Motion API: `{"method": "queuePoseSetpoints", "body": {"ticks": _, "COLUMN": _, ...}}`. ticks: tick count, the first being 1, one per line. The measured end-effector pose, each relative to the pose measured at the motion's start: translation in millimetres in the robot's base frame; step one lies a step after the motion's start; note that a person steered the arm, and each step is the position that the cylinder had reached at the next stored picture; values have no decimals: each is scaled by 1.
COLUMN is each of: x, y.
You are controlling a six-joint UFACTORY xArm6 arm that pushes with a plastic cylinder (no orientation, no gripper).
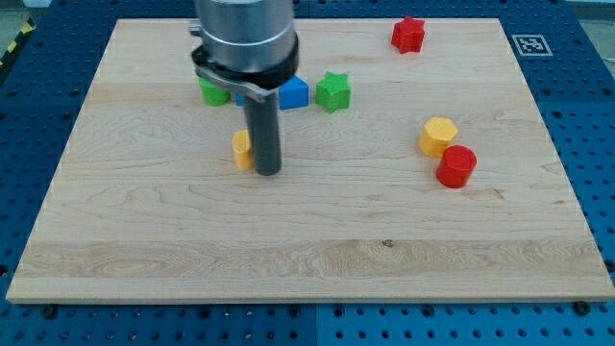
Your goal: Move the red circle toward the yellow heart
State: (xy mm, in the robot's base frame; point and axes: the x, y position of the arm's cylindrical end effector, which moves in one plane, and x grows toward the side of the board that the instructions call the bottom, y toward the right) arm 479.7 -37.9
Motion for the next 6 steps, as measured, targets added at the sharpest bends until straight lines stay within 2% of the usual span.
{"method": "queuePoseSetpoints", "body": {"ticks": 1, "x": 37, "y": 75}}
{"method": "queuePoseSetpoints", "body": {"ticks": 2, "x": 57, "y": 158}}
{"method": "queuePoseSetpoints", "body": {"ticks": 3, "x": 43, "y": 228}}
{"method": "queuePoseSetpoints", "body": {"ticks": 4, "x": 1, "y": 263}}
{"method": "queuePoseSetpoints", "body": {"ticks": 6, "x": -2, "y": 267}}
